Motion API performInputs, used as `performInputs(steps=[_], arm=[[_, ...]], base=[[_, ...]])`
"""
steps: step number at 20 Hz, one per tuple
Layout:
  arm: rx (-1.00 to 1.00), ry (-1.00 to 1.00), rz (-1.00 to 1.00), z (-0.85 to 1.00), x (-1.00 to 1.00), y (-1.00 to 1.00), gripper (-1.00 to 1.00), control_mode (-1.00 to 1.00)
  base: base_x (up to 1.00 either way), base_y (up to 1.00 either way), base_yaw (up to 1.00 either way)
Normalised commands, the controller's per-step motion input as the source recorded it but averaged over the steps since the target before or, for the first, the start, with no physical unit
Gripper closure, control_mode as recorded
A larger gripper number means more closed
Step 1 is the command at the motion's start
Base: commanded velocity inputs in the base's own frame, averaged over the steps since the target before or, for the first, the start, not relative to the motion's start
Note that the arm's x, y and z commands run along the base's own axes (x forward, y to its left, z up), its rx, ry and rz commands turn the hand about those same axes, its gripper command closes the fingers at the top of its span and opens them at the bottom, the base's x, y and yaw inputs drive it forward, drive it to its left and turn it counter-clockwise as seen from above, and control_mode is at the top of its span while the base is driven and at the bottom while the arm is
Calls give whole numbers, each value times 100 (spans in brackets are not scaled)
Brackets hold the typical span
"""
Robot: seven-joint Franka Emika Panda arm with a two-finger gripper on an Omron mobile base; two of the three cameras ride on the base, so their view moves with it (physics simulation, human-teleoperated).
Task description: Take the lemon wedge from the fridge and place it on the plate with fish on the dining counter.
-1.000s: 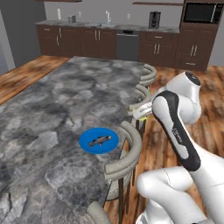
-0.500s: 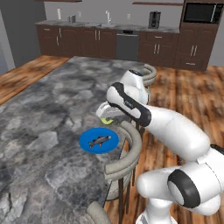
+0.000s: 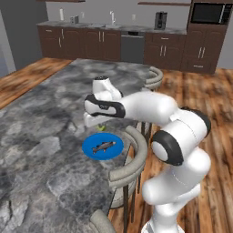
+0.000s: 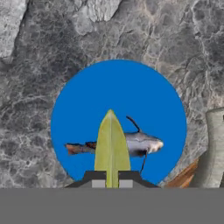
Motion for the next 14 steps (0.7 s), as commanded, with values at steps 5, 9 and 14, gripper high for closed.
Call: performInputs(steps=[5,9,14], arm=[[-9,0,-7,-54,100,2,100,-100],[1,1,-3,-28,58,5,100,-100],[8,7,1,-32,0,0,100,-100]], base=[[0,0,0],[0,0,0],[0,0,0]])
